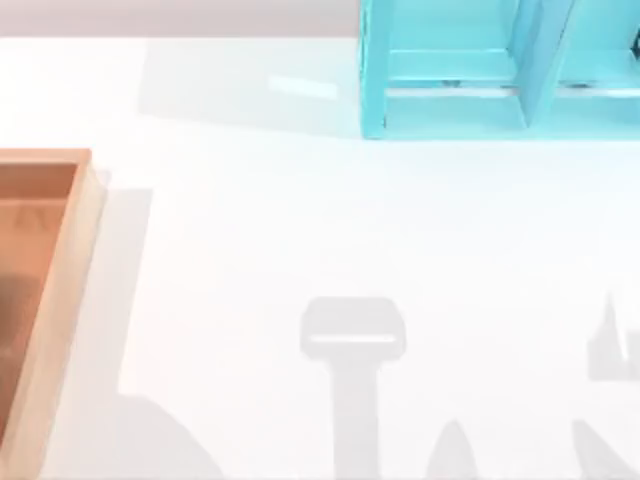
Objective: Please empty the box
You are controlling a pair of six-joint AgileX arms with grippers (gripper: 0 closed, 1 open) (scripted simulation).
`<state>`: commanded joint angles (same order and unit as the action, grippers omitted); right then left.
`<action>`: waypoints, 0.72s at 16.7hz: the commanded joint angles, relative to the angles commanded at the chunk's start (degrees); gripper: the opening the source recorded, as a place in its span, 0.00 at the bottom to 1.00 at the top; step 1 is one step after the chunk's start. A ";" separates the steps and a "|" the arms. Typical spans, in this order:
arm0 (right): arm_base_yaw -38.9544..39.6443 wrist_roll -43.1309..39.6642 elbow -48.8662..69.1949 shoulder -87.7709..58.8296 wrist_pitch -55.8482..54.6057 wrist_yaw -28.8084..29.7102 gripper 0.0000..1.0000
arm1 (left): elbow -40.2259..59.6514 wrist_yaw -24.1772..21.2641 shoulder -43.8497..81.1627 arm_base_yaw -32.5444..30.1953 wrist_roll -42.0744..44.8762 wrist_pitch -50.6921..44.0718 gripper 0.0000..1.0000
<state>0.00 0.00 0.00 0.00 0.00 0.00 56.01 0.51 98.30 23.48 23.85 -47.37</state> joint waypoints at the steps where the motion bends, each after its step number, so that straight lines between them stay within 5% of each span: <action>1: 0.00 0.00 0.00 0.00 0.00 0.00 1.00 | 0.00 0.00 0.00 0.00 0.00 0.00 0.00; 12: 0.00 0.00 0.00 0.00 0.00 0.00 1.00 | 2.21 -0.02 -0.51 -0.03 0.03 -2.26 0.00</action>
<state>0.00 0.00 0.00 0.00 0.00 0.00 58.21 0.49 97.79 23.45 23.88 -49.63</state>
